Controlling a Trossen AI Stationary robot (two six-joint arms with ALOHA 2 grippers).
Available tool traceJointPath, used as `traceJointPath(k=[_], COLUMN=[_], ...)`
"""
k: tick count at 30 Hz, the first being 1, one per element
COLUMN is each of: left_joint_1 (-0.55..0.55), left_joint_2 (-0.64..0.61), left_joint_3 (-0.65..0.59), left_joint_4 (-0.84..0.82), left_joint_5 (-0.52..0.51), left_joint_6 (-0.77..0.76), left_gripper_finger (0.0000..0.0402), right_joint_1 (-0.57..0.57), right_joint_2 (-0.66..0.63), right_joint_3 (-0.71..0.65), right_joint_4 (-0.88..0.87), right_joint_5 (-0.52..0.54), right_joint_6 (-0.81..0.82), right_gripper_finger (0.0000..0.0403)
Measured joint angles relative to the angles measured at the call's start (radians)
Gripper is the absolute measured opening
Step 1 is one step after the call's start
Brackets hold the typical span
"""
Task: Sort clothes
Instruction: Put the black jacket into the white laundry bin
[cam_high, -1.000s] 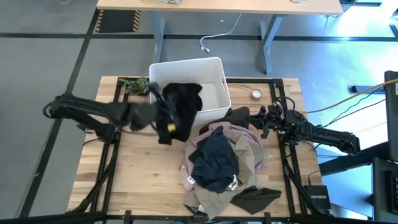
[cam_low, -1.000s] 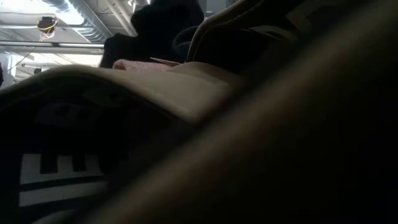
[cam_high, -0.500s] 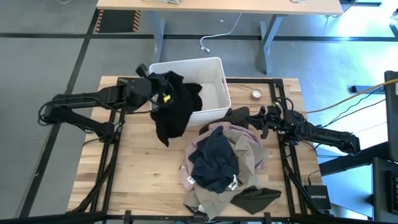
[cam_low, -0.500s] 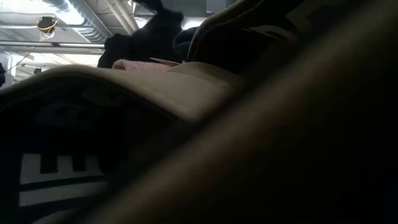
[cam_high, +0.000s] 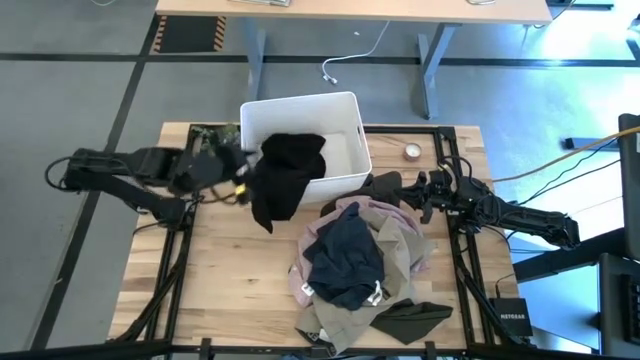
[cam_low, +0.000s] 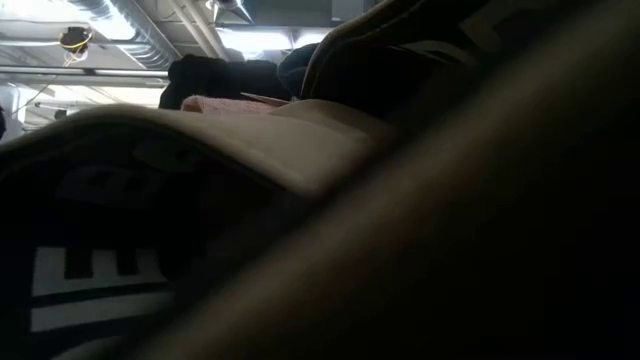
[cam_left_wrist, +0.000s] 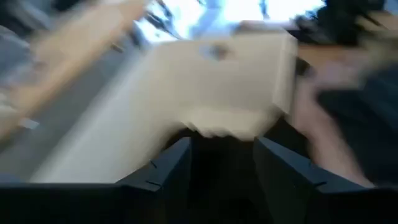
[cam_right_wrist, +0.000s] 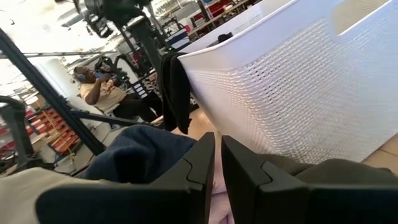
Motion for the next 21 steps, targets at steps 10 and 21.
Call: traceJointPath(k=[10, 21], left_joint_1=[-0.249, -0.33], left_joint_2=[0.008, 0.01], left_joint_3=[-0.162, -0.438], left_joint_4=[-0.206, -0.113], left_joint_5=[0.169, 0.127], left_joint_6=[-0.431, -0.674], left_gripper_finger=[0.0169, 0.0169], right_joint_1=[0.0, 0.0], right_joint_2=[0.0, 0.0], right_joint_3=[0.0, 0.0], right_joint_4=[-0.001, -0.002], right_joint_5=[-0.014, -0.006], right_joint_6=[0.002, 0.001], right_gripper_finger=[0.0046, 0.0046])
